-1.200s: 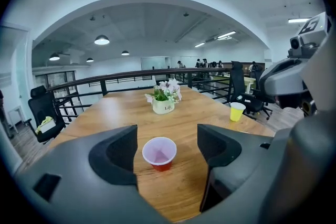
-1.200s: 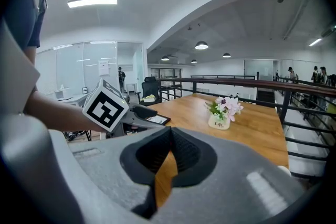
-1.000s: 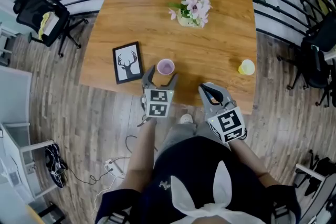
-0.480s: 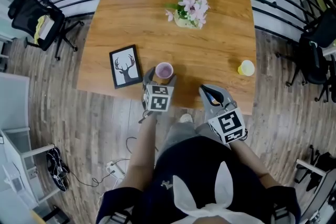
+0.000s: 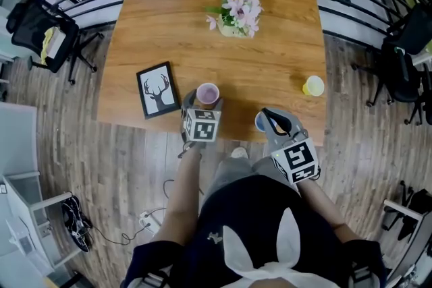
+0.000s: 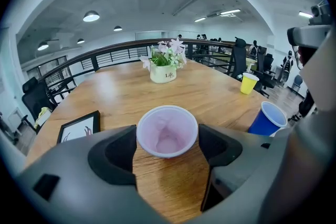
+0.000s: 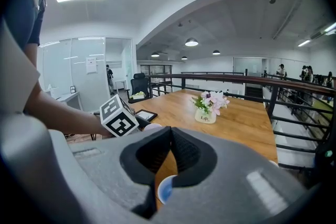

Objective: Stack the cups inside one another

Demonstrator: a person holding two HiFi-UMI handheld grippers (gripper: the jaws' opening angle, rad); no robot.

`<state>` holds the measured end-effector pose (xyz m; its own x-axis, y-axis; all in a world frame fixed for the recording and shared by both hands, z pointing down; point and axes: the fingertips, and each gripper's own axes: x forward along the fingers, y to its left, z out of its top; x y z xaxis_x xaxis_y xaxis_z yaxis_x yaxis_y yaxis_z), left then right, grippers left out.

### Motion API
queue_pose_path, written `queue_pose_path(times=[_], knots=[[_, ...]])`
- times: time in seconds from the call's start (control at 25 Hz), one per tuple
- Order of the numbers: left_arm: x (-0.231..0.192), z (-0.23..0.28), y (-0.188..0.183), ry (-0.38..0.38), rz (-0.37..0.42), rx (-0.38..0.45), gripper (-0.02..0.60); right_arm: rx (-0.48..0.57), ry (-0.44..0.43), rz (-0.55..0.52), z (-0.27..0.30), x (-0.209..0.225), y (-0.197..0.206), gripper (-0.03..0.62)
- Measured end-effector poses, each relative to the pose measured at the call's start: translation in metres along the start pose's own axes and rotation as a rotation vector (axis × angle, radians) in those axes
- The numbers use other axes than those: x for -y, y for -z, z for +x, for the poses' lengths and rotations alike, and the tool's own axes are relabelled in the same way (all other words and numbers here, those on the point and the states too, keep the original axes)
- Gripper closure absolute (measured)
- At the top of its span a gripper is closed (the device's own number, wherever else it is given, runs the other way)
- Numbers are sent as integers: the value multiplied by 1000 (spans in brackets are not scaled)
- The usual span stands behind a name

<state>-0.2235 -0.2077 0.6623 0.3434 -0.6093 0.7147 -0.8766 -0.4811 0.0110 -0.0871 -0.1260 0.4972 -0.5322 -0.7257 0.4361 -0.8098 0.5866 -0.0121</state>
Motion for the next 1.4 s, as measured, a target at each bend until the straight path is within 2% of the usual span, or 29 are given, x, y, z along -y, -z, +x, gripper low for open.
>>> queue_pose_path(times=[0.48,1.08,1.4], knots=[[2,1,0,10,21,-20,215,-14,2,0,-2,-2,6,597],[6,-9,-9,19,4,25,215,-15,5,-5,-5,-3,7,597],[12,-21,-25,28,-1,71,215,-9,14,-6,-12,-1,8,597]])
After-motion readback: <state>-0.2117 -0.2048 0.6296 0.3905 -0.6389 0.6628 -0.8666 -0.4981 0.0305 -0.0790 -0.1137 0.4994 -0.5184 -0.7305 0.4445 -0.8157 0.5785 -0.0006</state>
